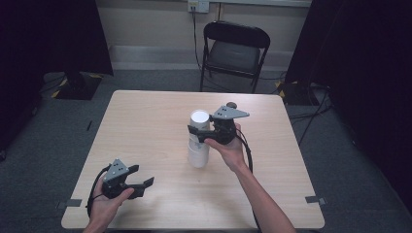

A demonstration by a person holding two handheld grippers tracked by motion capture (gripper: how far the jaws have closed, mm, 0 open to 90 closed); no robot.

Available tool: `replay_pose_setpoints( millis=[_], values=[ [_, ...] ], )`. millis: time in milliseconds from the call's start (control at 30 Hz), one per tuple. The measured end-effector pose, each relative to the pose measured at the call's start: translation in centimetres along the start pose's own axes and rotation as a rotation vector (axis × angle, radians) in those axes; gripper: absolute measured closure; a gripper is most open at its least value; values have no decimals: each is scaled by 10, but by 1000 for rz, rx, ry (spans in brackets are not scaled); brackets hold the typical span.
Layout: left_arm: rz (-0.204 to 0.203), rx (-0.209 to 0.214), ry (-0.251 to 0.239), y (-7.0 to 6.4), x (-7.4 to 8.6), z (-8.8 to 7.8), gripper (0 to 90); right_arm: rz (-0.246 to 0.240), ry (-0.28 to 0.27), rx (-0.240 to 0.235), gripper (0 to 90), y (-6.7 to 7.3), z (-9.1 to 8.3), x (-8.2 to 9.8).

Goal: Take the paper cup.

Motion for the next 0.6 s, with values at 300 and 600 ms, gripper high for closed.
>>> replay_pose_setpoints(
  millis=[300, 600],
  values=[
    [7, -19, 35, 4, 4, 1, 213, 0, -17, 6, 304, 1, -4, -13],
    [48, -40, 35, 4, 2, 2, 211, 5, -32, 23, 310, -5, -11, -29]
  ],
)
Point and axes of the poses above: each handheld gripper's, and its own axes: z roughly forward along the jaws, x roughly out of its underside, y roughly to its left, the point moved 6 cm from there along z, roughly forward along the jaws, and after that the axes turned 9 degrees about x, right-handed, at the moved point
